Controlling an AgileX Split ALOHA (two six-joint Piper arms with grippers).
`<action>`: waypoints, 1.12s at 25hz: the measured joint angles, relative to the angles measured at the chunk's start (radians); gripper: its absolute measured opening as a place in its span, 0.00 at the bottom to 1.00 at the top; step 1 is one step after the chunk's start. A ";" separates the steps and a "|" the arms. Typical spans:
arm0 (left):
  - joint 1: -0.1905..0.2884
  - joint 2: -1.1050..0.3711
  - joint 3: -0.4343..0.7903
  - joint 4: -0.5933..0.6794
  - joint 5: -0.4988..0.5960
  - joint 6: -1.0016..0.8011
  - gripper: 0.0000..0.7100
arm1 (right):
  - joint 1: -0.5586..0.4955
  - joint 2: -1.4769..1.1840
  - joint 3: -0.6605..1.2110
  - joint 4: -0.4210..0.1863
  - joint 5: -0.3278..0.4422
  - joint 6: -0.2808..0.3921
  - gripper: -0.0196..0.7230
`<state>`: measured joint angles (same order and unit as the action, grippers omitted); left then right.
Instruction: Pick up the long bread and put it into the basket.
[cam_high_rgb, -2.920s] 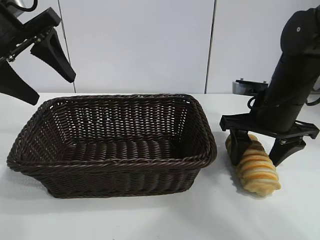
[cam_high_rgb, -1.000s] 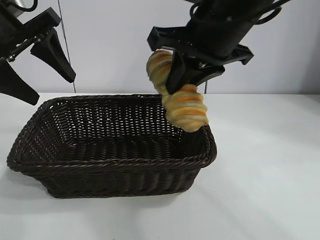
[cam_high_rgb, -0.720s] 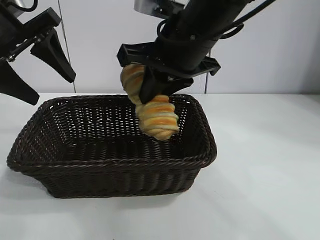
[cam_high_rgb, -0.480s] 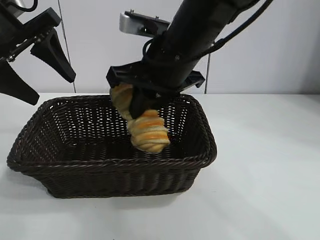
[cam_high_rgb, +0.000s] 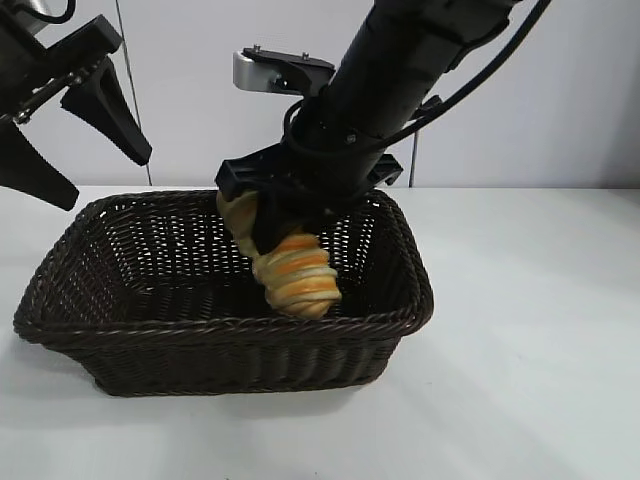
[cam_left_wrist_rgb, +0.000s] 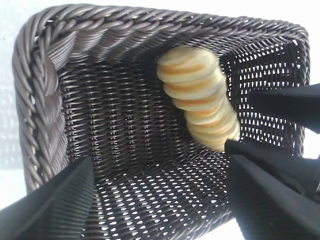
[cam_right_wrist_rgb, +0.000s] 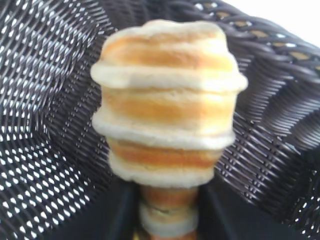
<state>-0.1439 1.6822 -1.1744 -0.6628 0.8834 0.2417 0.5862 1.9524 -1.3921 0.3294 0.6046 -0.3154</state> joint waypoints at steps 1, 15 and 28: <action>0.000 0.000 0.000 0.000 0.000 0.000 0.76 | 0.000 -0.001 0.000 0.000 0.013 0.000 0.69; 0.000 0.000 0.000 0.000 0.000 0.000 0.76 | -0.133 -0.133 -0.003 0.055 0.167 0.028 0.69; 0.000 0.000 0.000 0.000 0.000 0.000 0.76 | -0.228 -0.172 -0.004 0.128 0.320 0.022 0.69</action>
<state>-0.1439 1.6822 -1.1744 -0.6628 0.8834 0.2417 0.3580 1.7805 -1.3962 0.4569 0.9251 -0.2936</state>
